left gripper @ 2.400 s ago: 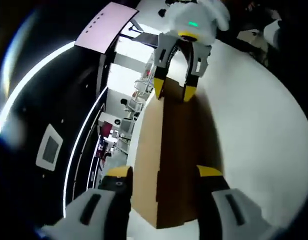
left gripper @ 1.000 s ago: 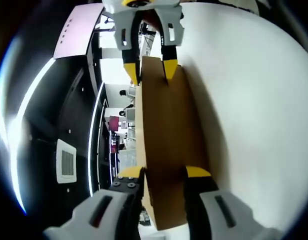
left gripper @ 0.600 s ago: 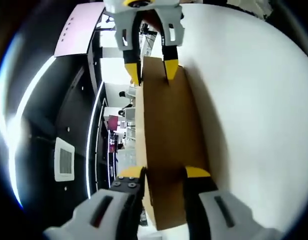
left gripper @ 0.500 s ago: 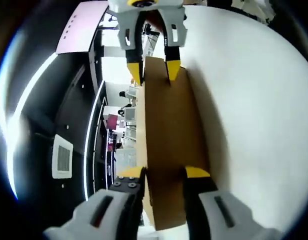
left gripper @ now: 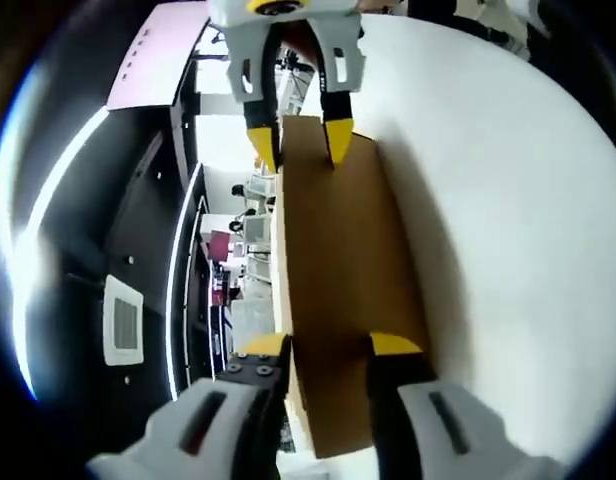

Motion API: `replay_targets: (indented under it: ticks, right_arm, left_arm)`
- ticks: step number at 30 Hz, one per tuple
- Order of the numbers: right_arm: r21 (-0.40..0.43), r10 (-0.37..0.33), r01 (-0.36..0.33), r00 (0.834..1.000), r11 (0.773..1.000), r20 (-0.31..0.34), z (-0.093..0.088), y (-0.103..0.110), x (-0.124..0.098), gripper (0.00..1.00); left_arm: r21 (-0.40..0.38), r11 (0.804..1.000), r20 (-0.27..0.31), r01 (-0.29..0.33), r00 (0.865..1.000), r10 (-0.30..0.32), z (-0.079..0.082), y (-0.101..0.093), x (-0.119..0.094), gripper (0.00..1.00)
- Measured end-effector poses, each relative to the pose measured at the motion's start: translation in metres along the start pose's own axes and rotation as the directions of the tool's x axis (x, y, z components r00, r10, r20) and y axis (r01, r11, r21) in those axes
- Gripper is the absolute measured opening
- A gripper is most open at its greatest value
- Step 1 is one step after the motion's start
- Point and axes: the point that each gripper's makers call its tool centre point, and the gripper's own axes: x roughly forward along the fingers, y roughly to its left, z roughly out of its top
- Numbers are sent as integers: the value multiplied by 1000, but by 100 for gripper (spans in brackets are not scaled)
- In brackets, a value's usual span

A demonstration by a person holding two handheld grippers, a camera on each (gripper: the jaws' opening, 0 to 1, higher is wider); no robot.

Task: Operate the shoe box by opening the lid, removing the specified soft item, and placing it in the target area until the item is outside and the box remains undamaged.

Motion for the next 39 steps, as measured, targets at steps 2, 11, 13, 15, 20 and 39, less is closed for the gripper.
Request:
replay_targets:
  ticks: [2, 11, 13, 15, 20, 39]
  right_arm:
    - [-3, 0, 0, 1000, 1000, 1, 0, -1, 0, 29]
    - [-46, 13, -13, 1000, 999, -9, 1, 3, 3, 29]
    - [-81, 8, -9, 1000, 997, -12, 2, 7, 7, 30]
    - [-78, 5, -5, 1000, 997, -8, 3, 7, 6, 29]
    - [-52, -9, 9, 1000, 999, 14, 3, -2, -4, 28]
    - [-16, -37, 38, 999, 999, 27, 4, -13, -14, 28]
  left_arm:
    - [-1, 1000, 3, 1, 1000, -1, 0, -1, 3, 33]
    - [-62, 998, 11, 9, 1000, -8, 2, 4, 2, 29]
    - [-59, 998, 7, 13, 1000, -13, 3, 2, 2, 29]
    - [-70, 997, 6, 21, 1000, -20, 3, 1, 2, 29]
    - [-106, 994, 24, 28, 999, -26, 9, 7, -4, 28]
    - [-45, 999, -6, -26, 1000, 26, 15, 19, -14, 29]
